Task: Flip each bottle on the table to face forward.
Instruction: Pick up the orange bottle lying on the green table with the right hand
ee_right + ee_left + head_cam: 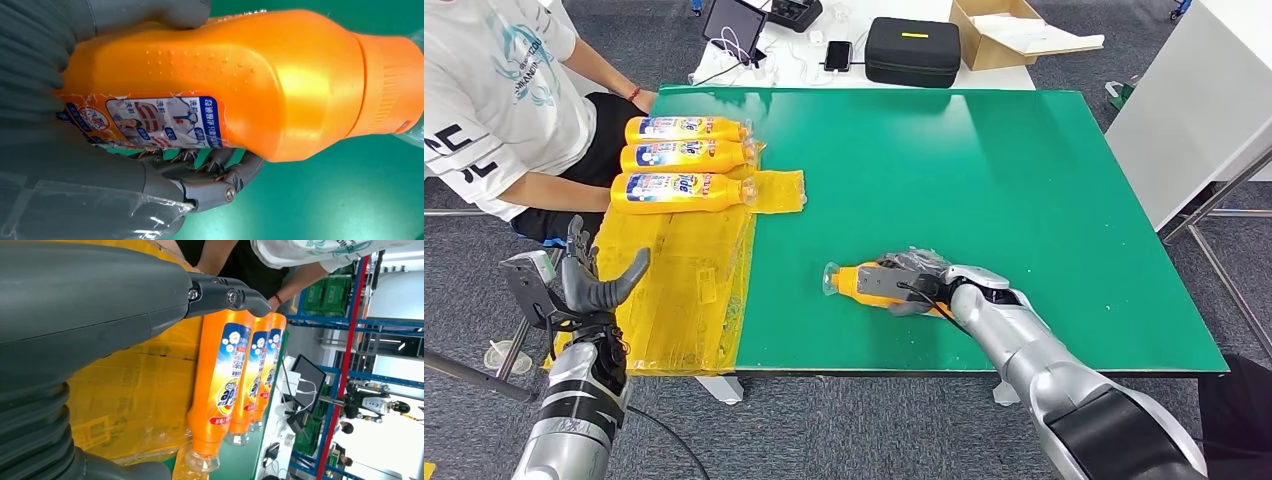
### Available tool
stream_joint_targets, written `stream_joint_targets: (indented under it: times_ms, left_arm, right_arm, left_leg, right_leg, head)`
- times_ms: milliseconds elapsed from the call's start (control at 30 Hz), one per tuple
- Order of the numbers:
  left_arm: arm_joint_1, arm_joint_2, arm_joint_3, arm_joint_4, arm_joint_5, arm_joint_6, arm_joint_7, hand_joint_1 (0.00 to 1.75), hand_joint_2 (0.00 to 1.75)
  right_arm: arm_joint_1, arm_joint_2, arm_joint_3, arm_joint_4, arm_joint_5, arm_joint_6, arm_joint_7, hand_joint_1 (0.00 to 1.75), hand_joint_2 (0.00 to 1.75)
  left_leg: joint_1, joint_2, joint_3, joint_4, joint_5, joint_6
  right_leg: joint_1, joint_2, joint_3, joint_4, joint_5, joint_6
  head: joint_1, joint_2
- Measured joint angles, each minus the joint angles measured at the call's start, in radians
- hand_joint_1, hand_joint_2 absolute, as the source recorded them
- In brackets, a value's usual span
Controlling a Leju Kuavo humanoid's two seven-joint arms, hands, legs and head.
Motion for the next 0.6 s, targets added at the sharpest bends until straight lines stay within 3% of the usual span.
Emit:
stream_joint_targets:
  times_ms: [67,133,233,333,433,600]
  left_arm:
    - [0.001,-0.003,-0.002,0.003,-0.002,-0.008,0.0,0.0,1.75]
    - [0.003,-0.008,-0.006,0.007,-0.005,-0.035,0.001,0.0,1.75]
    - [0.01,-0.025,-0.022,0.009,0.017,-0.117,0.03,0.0,1.75]
    - [0.035,-0.055,-0.06,-0.022,0.083,-0.222,0.089,0.0,1.75]
    - [0.063,-0.079,-0.118,-0.073,0.149,-0.283,0.136,0.0,1.75]
    - [0.094,-0.091,-0.21,-0.149,0.262,-0.369,0.193,0.0,1.75]
  right_arm:
    - [0.034,0.001,-0.01,-0.029,-0.051,-0.102,-0.023,1.75,1.75]
    - [0.095,0.012,-0.037,-0.093,-0.091,-0.267,-0.058,1.75,1.75]
    - [0.206,0.051,-0.093,-0.219,-0.093,-0.531,-0.134,1.75,1.75]
    - [0.303,0.1,-0.16,-0.355,-0.093,-0.716,-0.219,1.75,1.75]
    - [0.367,0.136,-0.229,-0.461,-0.113,-0.793,-0.297,1.75,1.75]
    - [0.426,0.167,-0.306,-0.552,-0.134,-0.83,-0.371,1.75,1.75]
  left_leg:
    - [0.0,0.0,0.0,0.0,0.0,0.0]
    - [0.0,-0.001,-0.001,0.0,0.0,0.0]
    - [0.0,0.0,-0.002,0.0,-0.001,0.0]
    - [0.0,-0.001,-0.003,0.0,-0.001,-0.001]
    - [0.0,-0.001,-0.006,0.0,-0.001,-0.001]
    - [0.0,-0.001,-0.006,0.0,-0.001,0.0]
  right_leg:
    - [0.0,0.0,0.0,0.0,0.0,0.0]
    - [0.0,0.0,0.0,0.0,0.0,0.0]
    - [0.0,0.0,-0.002,0.0,0.0,0.0]
    - [0.0,0.0,-0.003,0.0,-0.001,0.0]
    - [0.0,0.0,-0.005,0.0,-0.001,0.0]
    - [-0.001,0.0,-0.005,0.0,0.0,0.0]
  head:
    - [0.0,0.0]
    - [0.0,0.0]
    - [0.0,0.0]
    - [0.0,0.0]
    - [0.0,0.0]
    - [0.0,0.0]
